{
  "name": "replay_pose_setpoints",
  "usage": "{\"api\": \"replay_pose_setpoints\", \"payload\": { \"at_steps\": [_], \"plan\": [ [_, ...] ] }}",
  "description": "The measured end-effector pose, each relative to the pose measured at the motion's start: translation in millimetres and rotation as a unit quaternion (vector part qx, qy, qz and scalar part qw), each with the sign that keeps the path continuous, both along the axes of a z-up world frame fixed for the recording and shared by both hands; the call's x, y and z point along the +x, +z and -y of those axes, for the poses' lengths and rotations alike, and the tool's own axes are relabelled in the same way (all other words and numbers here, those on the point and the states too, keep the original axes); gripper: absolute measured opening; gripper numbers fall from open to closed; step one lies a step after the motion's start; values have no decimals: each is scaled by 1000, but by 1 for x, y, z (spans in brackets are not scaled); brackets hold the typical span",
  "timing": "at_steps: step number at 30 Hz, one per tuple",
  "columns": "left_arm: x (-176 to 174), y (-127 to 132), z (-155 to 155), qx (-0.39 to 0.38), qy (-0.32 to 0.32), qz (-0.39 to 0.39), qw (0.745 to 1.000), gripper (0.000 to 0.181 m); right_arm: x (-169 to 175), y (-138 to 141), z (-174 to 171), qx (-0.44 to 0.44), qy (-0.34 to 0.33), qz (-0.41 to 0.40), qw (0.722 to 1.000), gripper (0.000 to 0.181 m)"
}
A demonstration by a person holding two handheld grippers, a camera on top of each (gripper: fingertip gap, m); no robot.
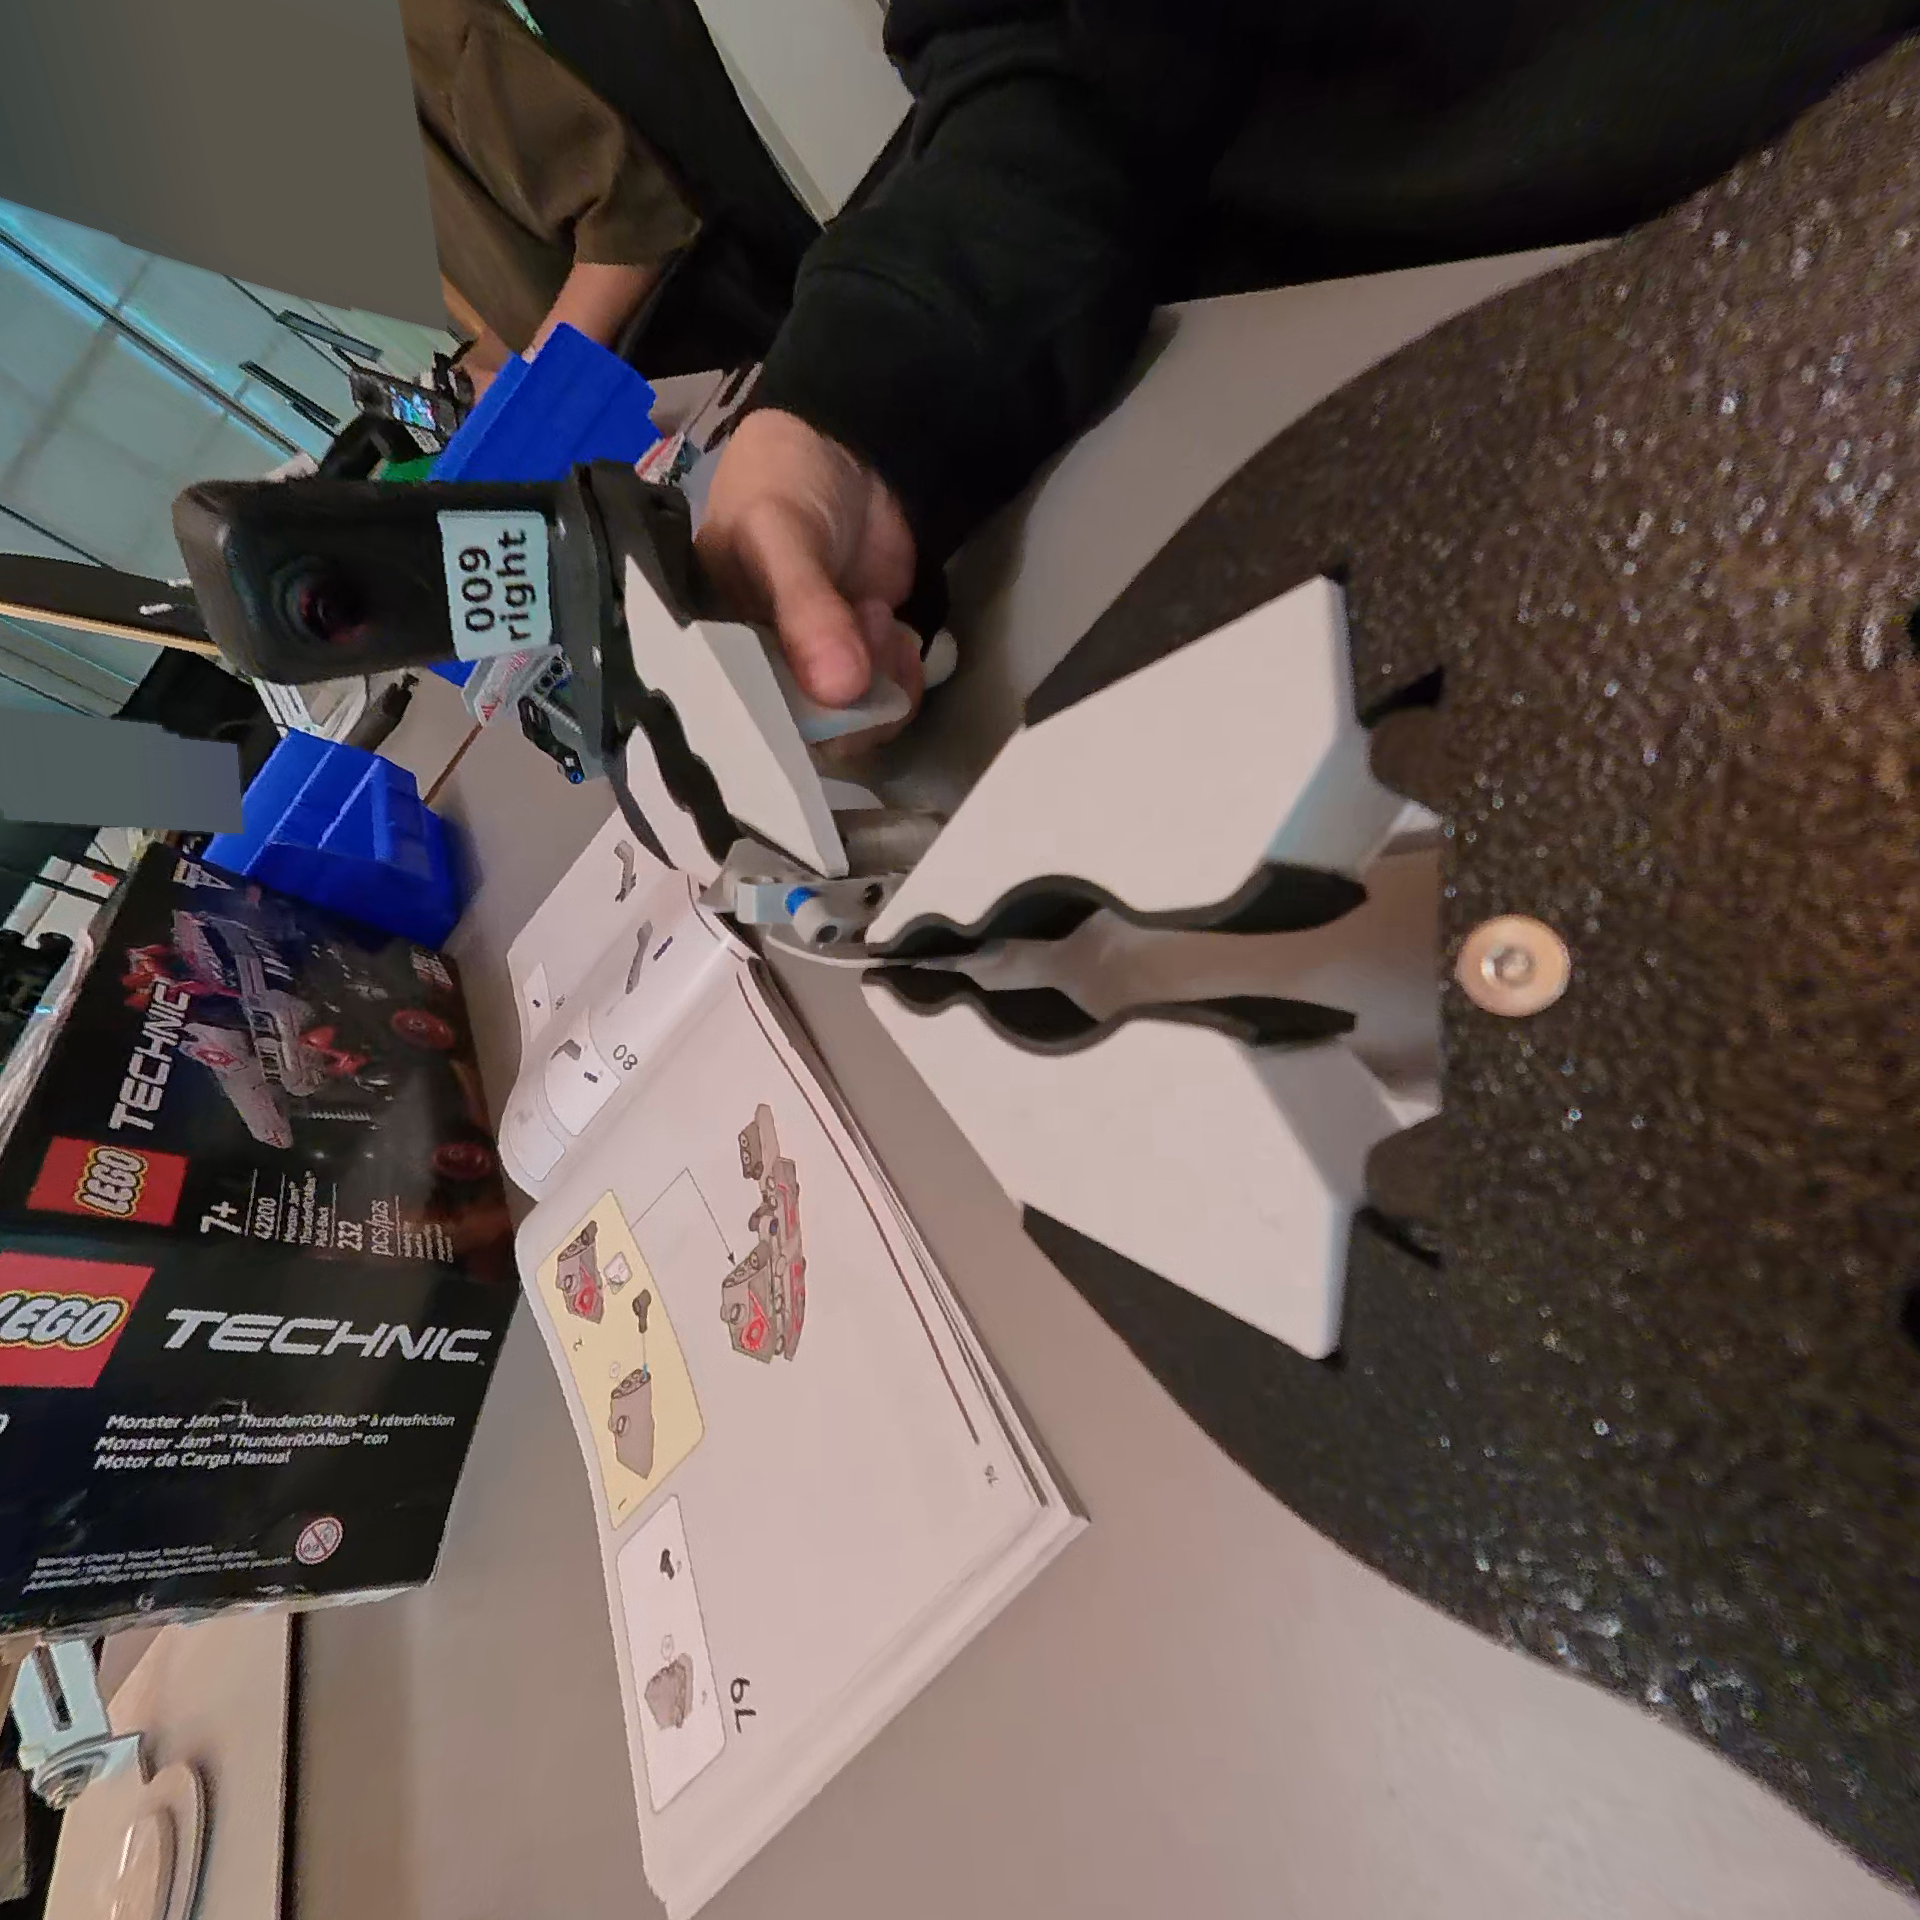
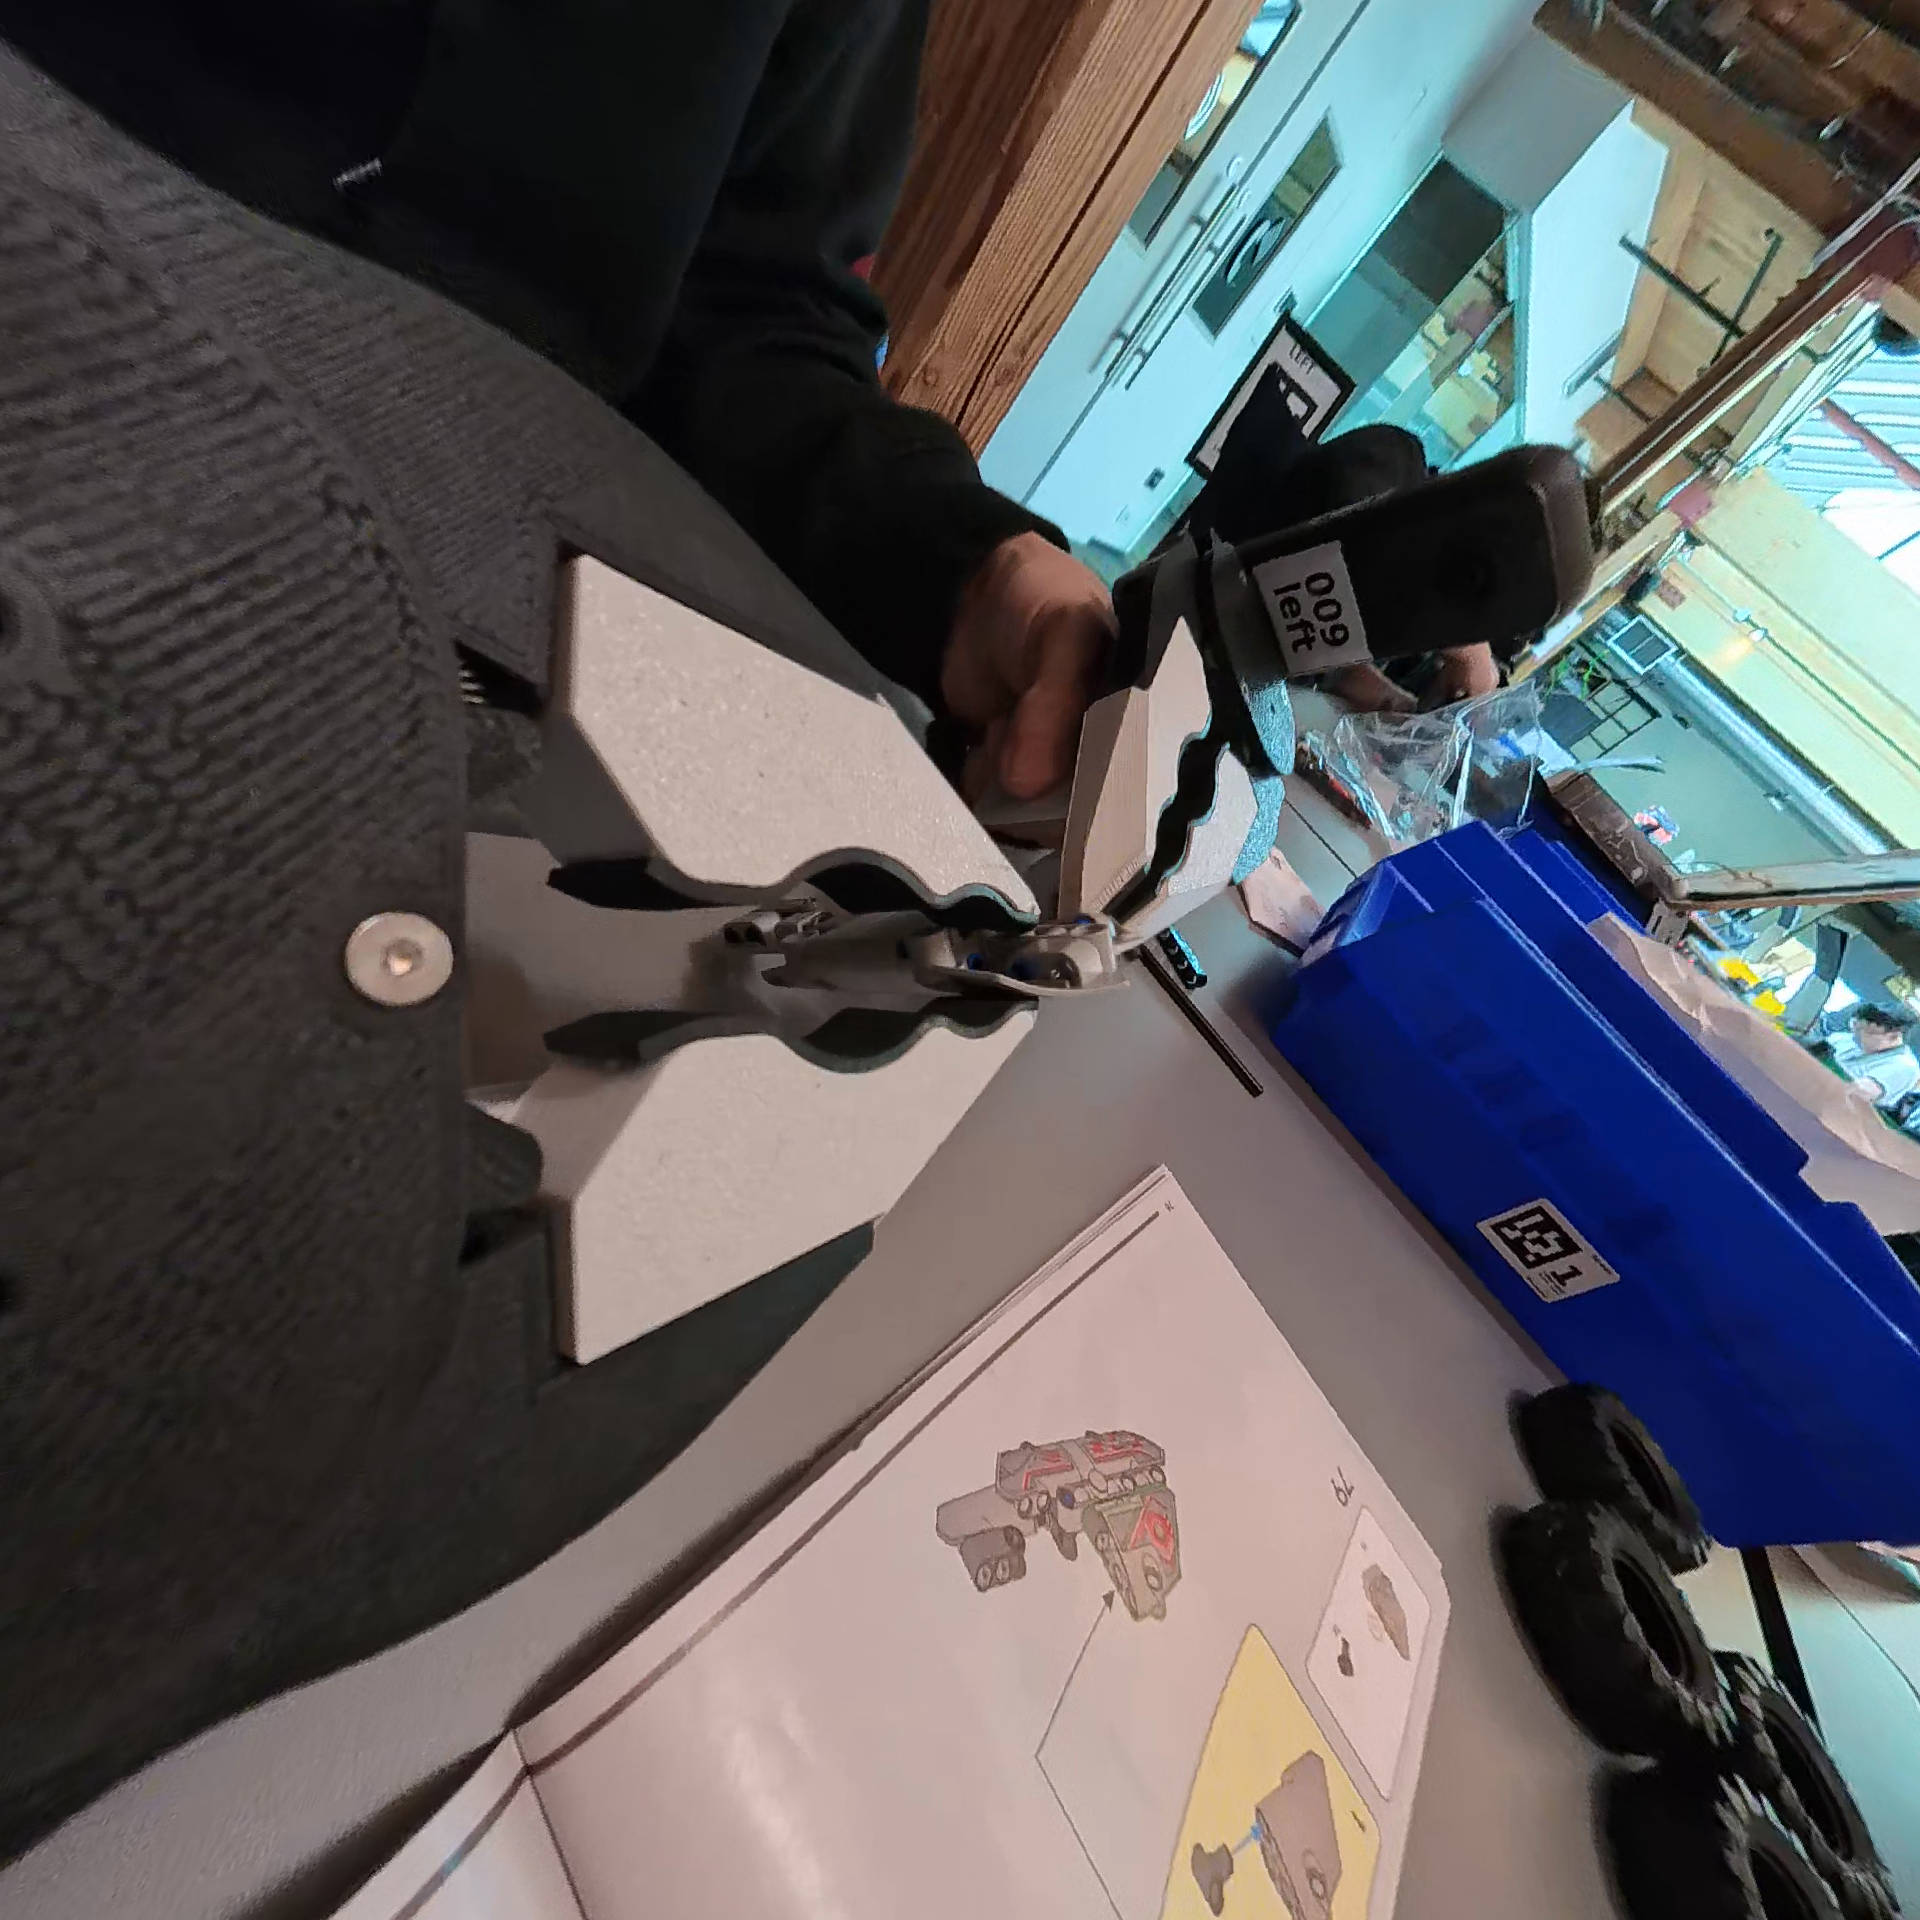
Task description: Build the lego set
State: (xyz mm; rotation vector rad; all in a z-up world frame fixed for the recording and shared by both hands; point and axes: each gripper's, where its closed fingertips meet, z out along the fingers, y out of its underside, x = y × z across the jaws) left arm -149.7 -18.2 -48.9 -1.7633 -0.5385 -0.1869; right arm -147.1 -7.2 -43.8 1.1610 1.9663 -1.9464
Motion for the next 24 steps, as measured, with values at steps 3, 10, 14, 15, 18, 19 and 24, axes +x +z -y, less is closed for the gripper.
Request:
{"api": "replay_pose_setpoints", "payload": {
  "at_steps": [3,10,14,15,18,19,24],
  "plan": [
    [0,1,0,-2,1,-7,1000,0,0,0,1,11,-3,-8,1000,9],
    [6,-4,1,-38,-27,-53,997,0,6,-5,-1,90,-7,-29,995,10],
    [14,-3,2,-20,-64,-30,997,0,13,-3,2,128,13,-35,991,10],
    [18,-3,2,-18,-80,-24,996,0,15,-3,3,131,27,-30,991,10],
    [27,-3,2,-12,-113,-16,993,1,22,-4,3,111,67,-3,992,9],
    [31,-3,1,-13,-127,-17,992,2,23,-5,3,101,78,9,992,9],
    [35,-6,0,-26,-138,-19,990,3,30,-10,6,72,116,33,990,10]
  ]
}}
